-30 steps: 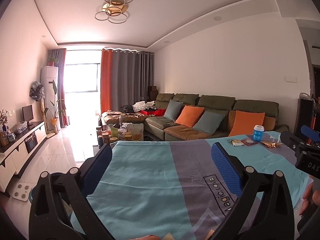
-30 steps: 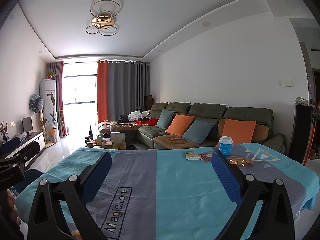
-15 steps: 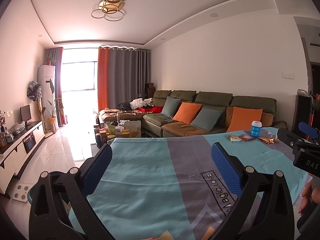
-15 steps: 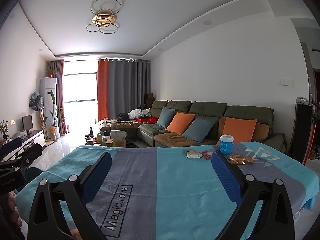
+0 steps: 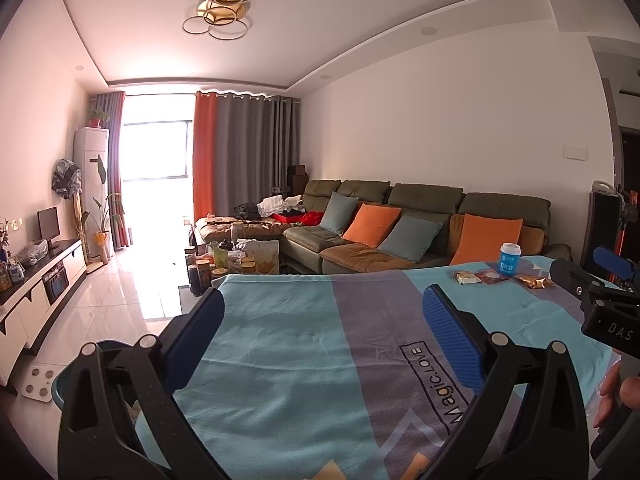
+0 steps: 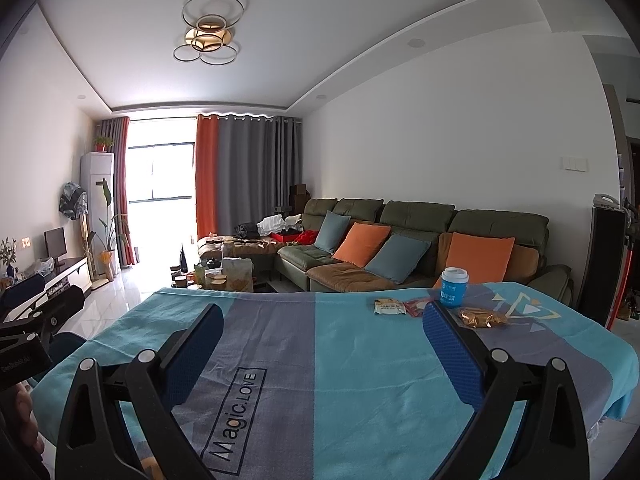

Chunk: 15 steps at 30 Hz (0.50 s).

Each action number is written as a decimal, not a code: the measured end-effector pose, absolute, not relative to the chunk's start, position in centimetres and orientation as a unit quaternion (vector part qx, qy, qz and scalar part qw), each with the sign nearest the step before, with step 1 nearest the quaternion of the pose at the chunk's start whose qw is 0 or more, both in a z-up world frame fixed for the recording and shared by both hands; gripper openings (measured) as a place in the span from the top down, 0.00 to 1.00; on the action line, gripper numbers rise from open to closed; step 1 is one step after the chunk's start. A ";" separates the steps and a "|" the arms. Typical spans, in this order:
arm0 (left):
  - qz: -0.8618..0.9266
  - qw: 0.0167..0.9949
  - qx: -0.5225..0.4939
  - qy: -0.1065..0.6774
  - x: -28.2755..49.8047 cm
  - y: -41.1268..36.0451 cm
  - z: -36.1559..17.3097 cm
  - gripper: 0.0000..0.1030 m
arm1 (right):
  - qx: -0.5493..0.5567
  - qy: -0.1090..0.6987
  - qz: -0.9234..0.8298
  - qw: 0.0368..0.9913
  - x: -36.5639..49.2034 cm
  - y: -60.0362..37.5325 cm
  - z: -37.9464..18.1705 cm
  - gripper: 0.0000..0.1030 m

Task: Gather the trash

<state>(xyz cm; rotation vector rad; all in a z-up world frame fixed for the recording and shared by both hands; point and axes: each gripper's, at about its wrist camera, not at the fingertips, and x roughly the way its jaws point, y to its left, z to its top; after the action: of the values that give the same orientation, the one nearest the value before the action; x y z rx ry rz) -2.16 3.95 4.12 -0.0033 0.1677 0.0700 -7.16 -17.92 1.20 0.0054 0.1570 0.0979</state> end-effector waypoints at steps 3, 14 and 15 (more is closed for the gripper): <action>0.034 0.996 -0.003 0.086 -2.1 3.9 4.0 0.05 | 0.002 0.078 0.049 0.996 -7.1 -17.9 1.2 0.06; 0.037 0.995 -0.006 0.092 -1.5 3.9 3.7 0.05 | 0.010 0.085 0.041 0.996 -6.3 -18.6 0.8 0.06; 0.038 0.995 -0.004 0.095 -1.3 3.9 3.7 0.05 | 0.010 0.084 0.037 0.996 -6.2 -18.8 0.8 0.06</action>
<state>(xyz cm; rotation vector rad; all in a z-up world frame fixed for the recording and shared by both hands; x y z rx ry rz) -1.30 3.85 3.74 -0.0084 0.1896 0.0762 -6.17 -18.85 0.79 0.0198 0.1688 0.0749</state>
